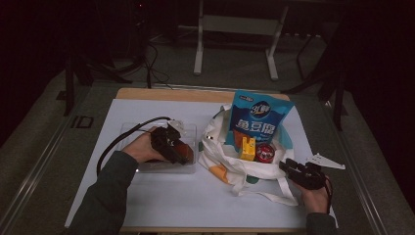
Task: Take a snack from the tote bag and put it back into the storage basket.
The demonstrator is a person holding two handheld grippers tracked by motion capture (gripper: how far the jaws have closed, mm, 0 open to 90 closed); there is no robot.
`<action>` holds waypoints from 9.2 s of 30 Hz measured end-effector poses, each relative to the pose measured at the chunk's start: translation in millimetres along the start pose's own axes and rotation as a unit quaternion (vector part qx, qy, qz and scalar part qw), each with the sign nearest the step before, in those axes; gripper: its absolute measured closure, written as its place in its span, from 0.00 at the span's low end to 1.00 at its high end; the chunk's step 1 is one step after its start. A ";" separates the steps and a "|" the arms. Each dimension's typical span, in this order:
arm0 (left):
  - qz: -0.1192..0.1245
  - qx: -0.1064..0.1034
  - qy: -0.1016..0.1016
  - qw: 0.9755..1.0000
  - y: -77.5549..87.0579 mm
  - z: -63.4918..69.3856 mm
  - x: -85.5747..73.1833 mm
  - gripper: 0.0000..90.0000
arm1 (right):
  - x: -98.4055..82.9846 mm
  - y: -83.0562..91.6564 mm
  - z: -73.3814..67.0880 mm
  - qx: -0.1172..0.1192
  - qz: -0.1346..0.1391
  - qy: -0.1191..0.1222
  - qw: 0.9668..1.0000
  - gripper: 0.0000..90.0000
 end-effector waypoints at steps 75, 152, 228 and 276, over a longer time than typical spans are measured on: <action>0.179 0.147 0.006 0.973 13.0 7.9 46.3 0.43 | -6.9 -3.3 2.8 0.006 0.005 -0.003 1.000 0.66; 0.114 0.019 -0.057 0.992 -113.0 26.4 136.1 0.22 | -15.0 -9.2 1.6 0.005 0.000 0.016 1.000 0.68; 0.079 0.059 -0.072 0.993 -155.3 33.8 125.8 0.31 | -15.3 -10.1 2.3 0.014 0.002 0.002 1.000 0.67; 0.122 0.076 -0.076 0.987 -72.7 34.6 136.7 0.32 | -16.4 -10.5 2.5 0.017 0.004 -0.002 1.000 0.66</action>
Point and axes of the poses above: each handheld gripper's, and its own axes: y roughly backward along the jaws, x roughly out of its top, z roughly to its right, the point moved 8 cm from there along -y, roughly forward along the jaws, and after that the axes turned 9 degrees about z, right-handed, at the moved point
